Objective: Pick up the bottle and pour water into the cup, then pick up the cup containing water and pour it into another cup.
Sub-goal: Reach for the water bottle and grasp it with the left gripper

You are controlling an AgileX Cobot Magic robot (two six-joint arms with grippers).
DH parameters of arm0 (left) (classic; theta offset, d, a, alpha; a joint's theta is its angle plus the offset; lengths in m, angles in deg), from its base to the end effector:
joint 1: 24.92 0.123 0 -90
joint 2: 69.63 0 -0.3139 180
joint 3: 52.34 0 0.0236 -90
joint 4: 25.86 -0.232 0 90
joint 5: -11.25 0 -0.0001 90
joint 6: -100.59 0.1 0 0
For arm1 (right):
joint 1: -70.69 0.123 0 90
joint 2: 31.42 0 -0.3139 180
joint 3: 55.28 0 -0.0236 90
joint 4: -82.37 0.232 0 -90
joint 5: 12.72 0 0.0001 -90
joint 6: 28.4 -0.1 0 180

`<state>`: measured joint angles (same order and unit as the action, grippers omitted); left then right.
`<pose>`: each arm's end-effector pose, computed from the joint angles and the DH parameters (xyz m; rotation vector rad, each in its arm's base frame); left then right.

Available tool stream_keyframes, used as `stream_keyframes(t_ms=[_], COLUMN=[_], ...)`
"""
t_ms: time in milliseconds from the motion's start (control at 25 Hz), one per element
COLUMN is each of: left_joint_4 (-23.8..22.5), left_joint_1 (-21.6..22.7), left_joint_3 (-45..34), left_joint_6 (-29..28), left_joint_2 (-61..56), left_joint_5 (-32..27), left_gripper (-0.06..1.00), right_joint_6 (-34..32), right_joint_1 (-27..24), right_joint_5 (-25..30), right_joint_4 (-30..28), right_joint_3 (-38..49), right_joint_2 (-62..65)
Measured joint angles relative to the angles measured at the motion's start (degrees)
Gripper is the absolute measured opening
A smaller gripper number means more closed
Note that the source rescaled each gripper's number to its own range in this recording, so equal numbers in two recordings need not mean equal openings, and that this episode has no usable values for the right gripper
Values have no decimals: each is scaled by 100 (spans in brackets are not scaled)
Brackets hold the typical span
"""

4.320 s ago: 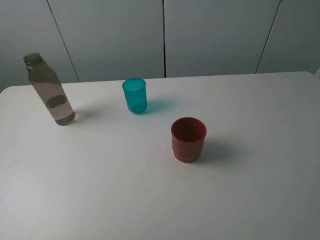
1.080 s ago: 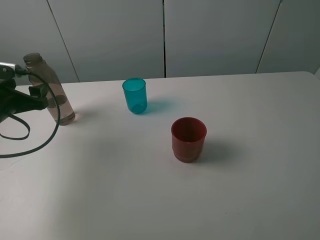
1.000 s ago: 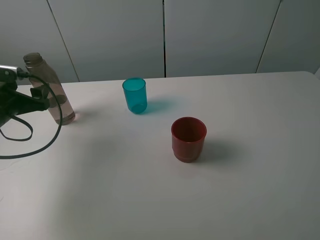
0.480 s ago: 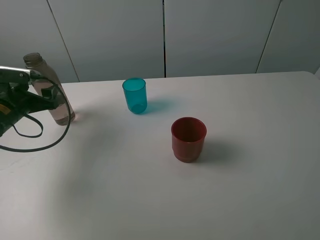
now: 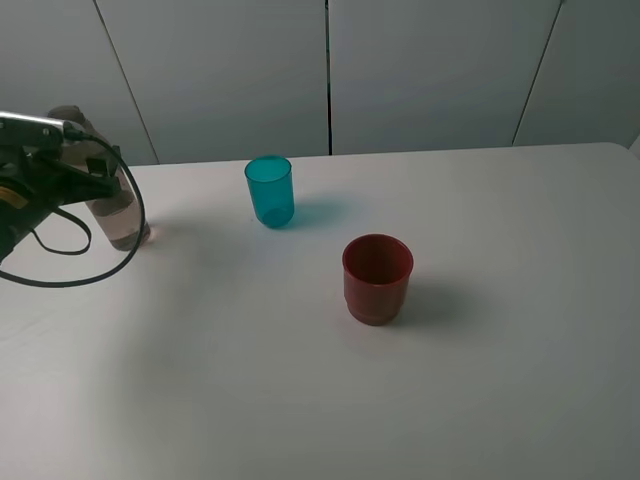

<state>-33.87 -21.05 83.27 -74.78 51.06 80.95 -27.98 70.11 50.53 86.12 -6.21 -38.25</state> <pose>0.3415 0.0100 0.1651 0.1507 1.6604 0.0399 -0.0456 0.0063 0.2613 -0.0022 2.0785 0.0681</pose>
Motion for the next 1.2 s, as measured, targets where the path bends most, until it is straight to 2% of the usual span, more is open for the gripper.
stream_keyframes(t_ms=[240, 560, 1000, 1040, 1080, 1120, 1160, 1200], left_joint_4=[-77, -274, -421, -421, -421, -421, -410, -424], left_joint_1=[0, 0, 0, 0, 0, 0, 0, 0], left_joint_3=[51, 403, 455, 455, 455, 455, 455, 455], left_joint_6=[0, 0, 0, 11, 23, 23, 23, 23], left_joint_2=[465, 643, 712, 712, 712, 712, 712, 712], left_joint_5=[-59, -32, -21, -21, -21, -21, -21, -21], left_gripper=[95, 95, 95, 89, 74, 39, 17, 14], right_joint_6=[0, 0, 0, 0, 0, 0, 0, 0], right_joint_1=[0, 0, 0, 0, 0, 0, 0, 0], right_joint_5=[0, 0, 0, 0, 0, 0, 0, 0], right_joint_4=[0, 0, 0, 0, 0, 0, 0, 0], right_joint_3=[0, 0, 0, 0, 0, 0, 0, 0], right_joint_2=[0, 0, 0, 0, 0, 0, 0, 0])
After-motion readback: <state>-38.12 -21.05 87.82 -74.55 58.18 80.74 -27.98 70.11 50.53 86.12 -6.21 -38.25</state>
